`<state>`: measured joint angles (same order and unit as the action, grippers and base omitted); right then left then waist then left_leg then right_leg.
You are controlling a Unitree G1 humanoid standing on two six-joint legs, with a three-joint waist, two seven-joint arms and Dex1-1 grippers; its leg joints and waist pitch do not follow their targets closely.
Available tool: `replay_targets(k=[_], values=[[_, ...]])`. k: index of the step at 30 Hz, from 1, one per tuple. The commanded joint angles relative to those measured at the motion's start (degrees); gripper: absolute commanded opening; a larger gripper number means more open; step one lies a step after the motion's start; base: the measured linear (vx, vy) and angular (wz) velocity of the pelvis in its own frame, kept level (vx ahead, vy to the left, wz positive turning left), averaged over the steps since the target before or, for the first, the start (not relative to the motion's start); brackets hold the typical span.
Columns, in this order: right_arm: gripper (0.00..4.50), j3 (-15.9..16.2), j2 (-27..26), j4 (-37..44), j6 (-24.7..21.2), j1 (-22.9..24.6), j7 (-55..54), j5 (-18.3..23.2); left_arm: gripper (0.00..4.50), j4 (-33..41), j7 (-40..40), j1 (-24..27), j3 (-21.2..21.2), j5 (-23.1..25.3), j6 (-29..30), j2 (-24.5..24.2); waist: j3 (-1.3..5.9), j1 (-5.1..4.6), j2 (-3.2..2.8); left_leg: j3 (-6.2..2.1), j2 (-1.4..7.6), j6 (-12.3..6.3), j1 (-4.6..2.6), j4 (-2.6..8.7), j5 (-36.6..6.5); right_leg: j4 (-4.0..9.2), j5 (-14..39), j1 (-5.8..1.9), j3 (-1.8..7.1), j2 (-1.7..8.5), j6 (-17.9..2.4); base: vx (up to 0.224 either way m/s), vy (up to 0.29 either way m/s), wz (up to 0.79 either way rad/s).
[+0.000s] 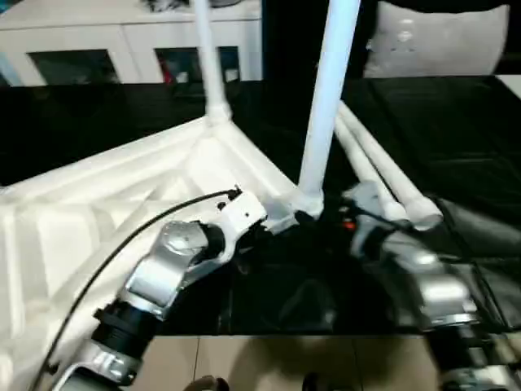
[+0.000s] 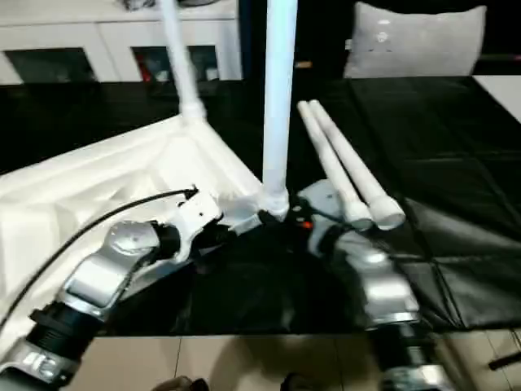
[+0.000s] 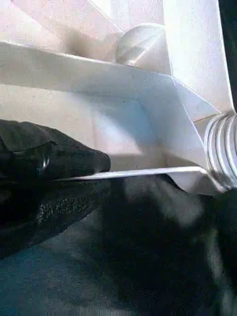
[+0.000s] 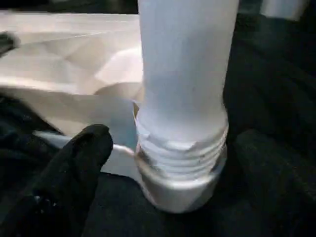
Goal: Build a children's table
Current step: Rotate leg to tighten
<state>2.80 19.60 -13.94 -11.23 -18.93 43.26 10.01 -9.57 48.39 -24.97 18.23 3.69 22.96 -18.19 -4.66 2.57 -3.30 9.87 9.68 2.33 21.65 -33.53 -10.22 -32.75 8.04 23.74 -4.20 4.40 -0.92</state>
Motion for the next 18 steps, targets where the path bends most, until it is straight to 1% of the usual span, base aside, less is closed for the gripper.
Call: replay_targets(k=[1,2,3,4,6,7,8,9,10,11,12,13,14,15,16,17,18], values=[[4.45,0.3,3.4,1.8,0.6,0.3,7.0,2.0,0.0,0.0,5.4,-1.4,1.1,-1.8,-5.4,-2.2,4.87,0.36,0.4,-0.81,2.75,-7.05,-0.45,3.08,-8.7,3.1,11.3,-3.56,2.48,3.69,-13.3,0.0,0.0,0.0],[4.45,0.6,4.7,2.5,0.5,0.4,9.3,2.5,0.0,-0.5,7.3,-1.4,1.5,-2.2,-7.3,-3.0,4.85,0.62,0.33,-0.79,2.86,-7.25,-0.41,3.04,-8.9,2.9,11.1,-3.49,2.52,3.67,-13.8,0.0,0.0,0.0],[4.45,0.6,4.8,2.5,0.4,0.4,9.4,2.5,0.0,-0.5,7.4,-1.4,1.5,-2.2,-7.4,-3.1,4.8,0.71,0.36,-0.8,2.8,-7.43,-0.34,3.02,-9.2,2.97,11.4,-3.49,2.44,3.61,-13.8,0.0,0.0,0.0],[4.45,1.4,6.7,3.3,0.4,0.5,12.6,2.8,0.0,-1.4,10.3,-1.5,2.1,-2.7,-9.4,-4.4,4.6,0.87,0.49,-0.72,2.86,-7.21,-0.38,3.1,-10.3,3.17,12.9,-3.31,2.41,3.59,-13.7,0.0,0.0,0.0],[4.45,1.9,7.6,3.6,0.5,0.5,13.7,2.7,0.0,-1.8,11.5,-1.6,2.3,-2.8,-9.8,-5.0,4.41,1.0,0.42,-0.74,2.99,-6.29,-0.52,3.26,-12.1,3.37,16.1,-3.25,2.4,3.67,-13.0,0.0,0.0,0.0],[4.45,4.0,9.7,4.0,2.1,0.6,17.4,1.7,0.0,-3.4,14.2,-2.1,3.0,-2.7,-12.3,-6.2,4.3,1.06,0.55,-0.84,3.02,-5.79,-0.57,3.35,-13.1,3.65,18.4,-3.18,2.33,3.68,-12.2,0.0,0.0,0.0],[4.45,4.7,10.3,4.1,2.7,0.6,18.6,1.5,0.0,-4.0,14.9,-2.3,3.1,-2.6,-13.2,-6.5,4.3,1.14,0.39,-0.8,3.14,-5.21,-0.81,3.39,-14.1,3.71,19.9,-3.03,2.41,3.72,-11.8,0.0,0.0,0.0],[4.45,5.3,10.7,4.2,3.0,0.6,19.9,1.5,0.0,-4.7,15.8,-2.6,3.5,-2.4,-14.5,-6.9,4.17,1.1,0.41,-0.84,3.12,-5.01,-0.76,3.48,-14.7,3.83,20.7,-2.96,2.38,3.7,-11.7,0.0,0.0,0.0],[4.45,6.1,11.3,4.3,3.5,0.5,21.9,1.9,0.0,-5.9,17.4,-3.0,4.2,-2.3,-16.8,-7.6,4.2,1.1,0.6,-0.92,3.12,-4.66,-0.74,3.51,-15.4,3.88,21.7,-3.05,2.37,3.74,-11.3,0.0,0.0,0.0],[4.45,6.2,11.3,4.3,3.5,0.5,22.1,1.9,0.0,-6.0,17.6,-3.1,4.2,-2.3,-17.0,-7.6,4.17,1.11,0.52,-0.97,3.18,-4.36,-0.75,3.57,-16.1,3.9,22.4,-2.97,2.39,3.77,-11.0,0.0,0.0,0.0],[4.45,6.7,11.5,4.2,3.9,0.4,23.0,2.0,0.0,-6.3,19.0,-3.2,4.5,-2.8,-17.5,-7.9,4.14,1.06,0.67,-0.98,3.17,-4.24,-0.69,3.63,-16.3,3.89,22.6,-3.0,2.39,3.75,-10.8,0.0,0.0,0.0],[4.45,7.0,11.5,4.2,3.1,0.2,23.8,2.4,0.0,-6.2,20.1,-3.3,4.9,-2.8,-17.9,-8.2,4.1,1.11,0.73,-1.02,3.23,-3.99,-0.79,3.68,-16.7,3.96,23.2,-2.97,2.43,3.84,-10.9,0.0,0.0,0.0],[4.2,7.1,11.6,4.1,2.5,0.2,24.6,2.7,0.0,-6.3,21.0,-3.4,5.2,-2.9,-18.5,-8.5,4.16,1.14,0.64,-1.02,3.3,-3.8,-0.8,3.67,-16.5,3.83,23.0,-2.96,2.5,3.91,-11.0,0.0,0.0,0.0],[4.2,7.5,11.7,4.0,2.2,0.0,25.4,2.7,0.0,-6.4,21.9,-3.5,5.6,-3.0,-19.2,-8.8,4.16,1.15,0.71,-1.02,3.3,-3.85,-0.8,3.66,-16.5,3.87,22.9,-2.93,2.51,3.88,-11.1,0.0,0.0,0.0],[4.08,7.6,11.8,3.9,2.0,-0.1,25.8,2.6,0.0,-6.5,22.6,-3.5,5.7,-3.0,-19.7,-8.9,4.21,1.23,0.67,-0.95,3.36,-3.83,-0.89,3.62,-16.4,3.78,22.5,-2.87,2.59,3.9,-11.3,0.0,0.0,0.0],[4.08,7.6,11.8,3.8,1.9,-0.1,26.0,2.6,0.0,-6.5,22.8,-3.5,5.8,-3.1,-19.8,-8.9,4.27,1.36,0.62,-0.96,3.41,-3.89,-0.84,3.6,-15.9,3.66,21.5,-2.9,2.62,3.93,-11.7,0.0,0.0,0.0],[3.98,7.7,11.8,3.8,1.9,-0.2,26.2,2.6,0.0,-6.6,23.4,-3.5,5.8,-3.1,-20.2,-9.0,4.25,1.35,0.77,-0.92,3.39,-3.98,-0.75,3.6,-15.6,3.62,21.1,-2.94,2.63,3.9,-11.8,0.0,0.0,0.0]])
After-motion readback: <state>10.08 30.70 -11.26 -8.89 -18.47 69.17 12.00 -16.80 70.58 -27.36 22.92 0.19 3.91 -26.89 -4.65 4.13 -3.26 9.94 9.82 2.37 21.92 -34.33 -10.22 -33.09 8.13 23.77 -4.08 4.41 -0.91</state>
